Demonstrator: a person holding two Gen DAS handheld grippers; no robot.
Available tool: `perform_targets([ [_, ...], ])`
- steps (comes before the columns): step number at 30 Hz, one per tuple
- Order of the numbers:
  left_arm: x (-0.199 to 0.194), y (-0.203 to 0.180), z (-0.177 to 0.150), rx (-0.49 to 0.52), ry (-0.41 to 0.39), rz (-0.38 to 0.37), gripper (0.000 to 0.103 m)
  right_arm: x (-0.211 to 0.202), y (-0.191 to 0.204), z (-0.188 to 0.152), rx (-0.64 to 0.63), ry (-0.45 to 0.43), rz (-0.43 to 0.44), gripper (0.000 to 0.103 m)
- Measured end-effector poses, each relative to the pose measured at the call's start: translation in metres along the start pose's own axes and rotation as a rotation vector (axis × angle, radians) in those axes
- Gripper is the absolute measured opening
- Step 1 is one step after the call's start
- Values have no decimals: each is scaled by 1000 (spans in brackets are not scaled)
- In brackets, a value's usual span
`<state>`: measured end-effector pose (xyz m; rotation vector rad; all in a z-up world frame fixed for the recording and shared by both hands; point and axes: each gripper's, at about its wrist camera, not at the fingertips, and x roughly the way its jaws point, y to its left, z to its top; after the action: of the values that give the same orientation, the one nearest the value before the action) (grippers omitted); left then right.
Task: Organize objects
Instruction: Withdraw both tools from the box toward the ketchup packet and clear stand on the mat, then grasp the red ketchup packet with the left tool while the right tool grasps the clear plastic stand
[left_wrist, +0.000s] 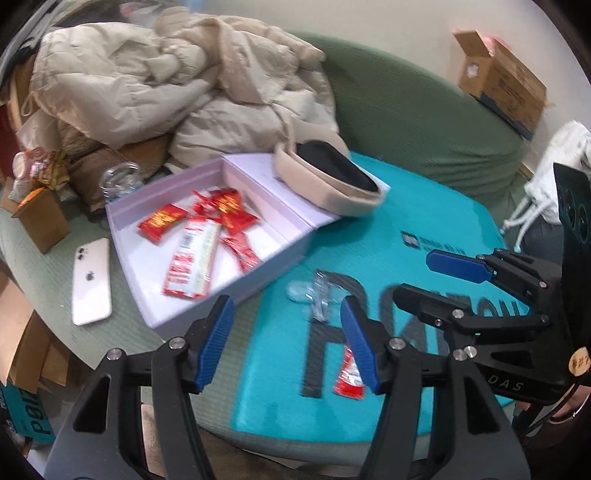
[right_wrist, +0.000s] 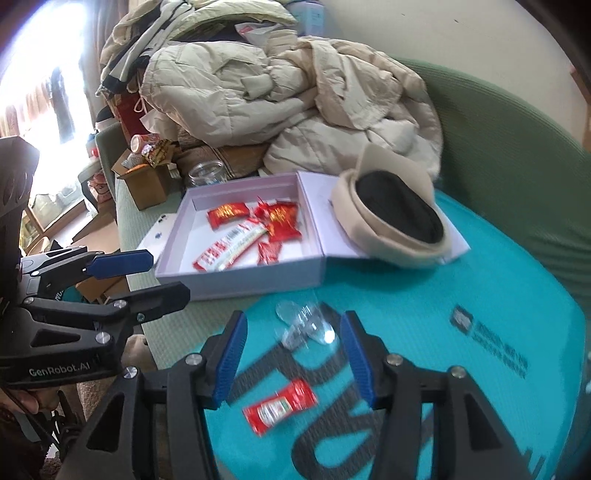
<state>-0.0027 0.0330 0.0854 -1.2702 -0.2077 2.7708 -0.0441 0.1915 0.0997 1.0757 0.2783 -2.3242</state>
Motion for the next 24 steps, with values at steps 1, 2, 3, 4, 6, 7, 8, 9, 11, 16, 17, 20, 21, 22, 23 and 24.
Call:
perform_targets([
  [1,2,-7,-4,7,11,-9,59,-2,-4,-5,7,4,-3,54],
  [2,4,-14,-7,12,22,-18,59,-5,-8,-11,17,8,-10,54],
  [3,7,-19,-10,15,33,-26,59,-7,-12,-16,27,12,-17,54],
  [4,9,-25,-12,19,45,-33,59,-10,-16,-22,37,15,-23,54],
  [6,14,-36,-19,28,64,-45,59,-14,-26,-32,56,21,-33,54],
  [7,17,-41,-21,33,73,-52,59,-15,-30,-37,65,25,-38,54],
  [8,19,-47,-24,38,82,-59,59,-17,-34,-42,74,30,-44,54],
  [9,21,-52,-27,45,88,-64,59,-17,-37,-47,83,36,-49,54],
  [11,27,-62,-33,64,105,-74,59,-18,-45,-57,103,45,-57,54],
  [16,49,-75,-46,58,161,-94,59,-16,-59,-79,151,75,-81,54],
  [17,55,-77,-50,60,175,-95,59,-15,-61,-84,157,82,-84,54],
  [20,64,-77,-60,41,174,-122,59,-8,-66,-96,182,107,-77,54],
  [21,67,-76,-62,34,172,-127,59,-5,-68,-100,190,118,-75,54],
  [22,71,-76,-64,29,177,-131,59,-2,-69,-103,196,130,-74,54],
  [23,75,-75,-67,25,184,-137,59,1,-70,-105,200,139,-73,54],
  [24,79,-74,-68,19,182,-143,59,4,-71,-107,203,147,-72,54],
])
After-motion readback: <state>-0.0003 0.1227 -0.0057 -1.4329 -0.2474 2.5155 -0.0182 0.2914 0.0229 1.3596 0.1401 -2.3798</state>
